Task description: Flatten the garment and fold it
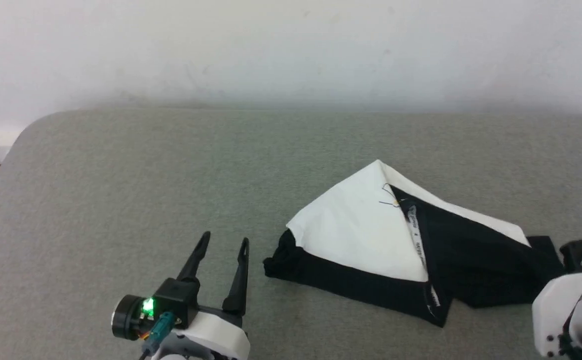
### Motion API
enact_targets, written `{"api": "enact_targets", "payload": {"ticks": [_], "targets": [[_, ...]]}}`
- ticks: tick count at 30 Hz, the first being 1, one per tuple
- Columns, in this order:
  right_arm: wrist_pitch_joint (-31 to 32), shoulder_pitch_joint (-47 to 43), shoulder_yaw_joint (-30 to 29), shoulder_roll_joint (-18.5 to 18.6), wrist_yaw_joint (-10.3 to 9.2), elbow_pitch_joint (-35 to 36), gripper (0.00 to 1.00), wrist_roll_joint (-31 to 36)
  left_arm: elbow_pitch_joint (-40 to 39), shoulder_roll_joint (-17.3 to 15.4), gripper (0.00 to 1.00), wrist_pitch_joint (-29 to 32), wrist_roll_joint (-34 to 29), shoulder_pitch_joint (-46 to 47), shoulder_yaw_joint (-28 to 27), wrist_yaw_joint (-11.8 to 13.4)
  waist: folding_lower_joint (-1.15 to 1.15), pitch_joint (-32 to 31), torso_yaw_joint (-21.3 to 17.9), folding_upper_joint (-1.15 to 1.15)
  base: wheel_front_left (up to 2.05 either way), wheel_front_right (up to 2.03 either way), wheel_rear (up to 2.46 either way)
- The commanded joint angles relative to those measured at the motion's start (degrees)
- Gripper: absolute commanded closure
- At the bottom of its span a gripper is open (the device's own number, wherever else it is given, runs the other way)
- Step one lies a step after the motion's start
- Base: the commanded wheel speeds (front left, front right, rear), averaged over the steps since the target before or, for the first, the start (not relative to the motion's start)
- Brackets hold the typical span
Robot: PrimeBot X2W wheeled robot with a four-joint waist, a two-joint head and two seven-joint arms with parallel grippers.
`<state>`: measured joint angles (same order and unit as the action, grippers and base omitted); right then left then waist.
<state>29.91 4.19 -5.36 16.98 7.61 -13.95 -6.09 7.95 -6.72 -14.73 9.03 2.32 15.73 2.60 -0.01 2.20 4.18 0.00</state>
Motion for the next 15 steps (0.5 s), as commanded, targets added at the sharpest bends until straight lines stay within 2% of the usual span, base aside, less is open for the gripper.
{"api": "enact_targets", "payload": {"ticks": [1, 6, 9, 15], "targets": [[-1.28, -0.67, -0.11, -0.88, -0.12, 0.74, 0.0, -0.19, 0.61, 0.41, 0.0, -0.27, -0.56, -0.34, 0.24, -0.55, 0.01, -0.46, -2.11, 0.0, 0.0, 0.0, 0.0], [-7.14, -1.16, 1.16, -3.97, -0.12, 4.8, 0.0, -2.95, 1.3, 1.03, 0.0, -0.27, -0.95, 0.29, 0.73, -1.0, 0.01, 0.07, -3.3, 0.0, 0.0, 0.0, 0.0], [-8.86, -1.44, 4.05, -5.2, -0.12, 9.02, 0.0, -7.48, 1.55, 1.19, 0.0, -0.27, -1.07, 0.42, 0.77, -1.2, 0.01, 0.13, -3.6, 0.0, 0.0, 0.0, 0.0], [-4.9, -1.44, 15.33, -2.56, -0.12, 15.05, 0.0, -17.56, 1.88, 1.27, 0.0, -0.27, -1.25, 0.64, 0.64, -1.79, 0.01, 0.43, -2.74, 0.0, 0.0, 0.0, 0.0]]}}
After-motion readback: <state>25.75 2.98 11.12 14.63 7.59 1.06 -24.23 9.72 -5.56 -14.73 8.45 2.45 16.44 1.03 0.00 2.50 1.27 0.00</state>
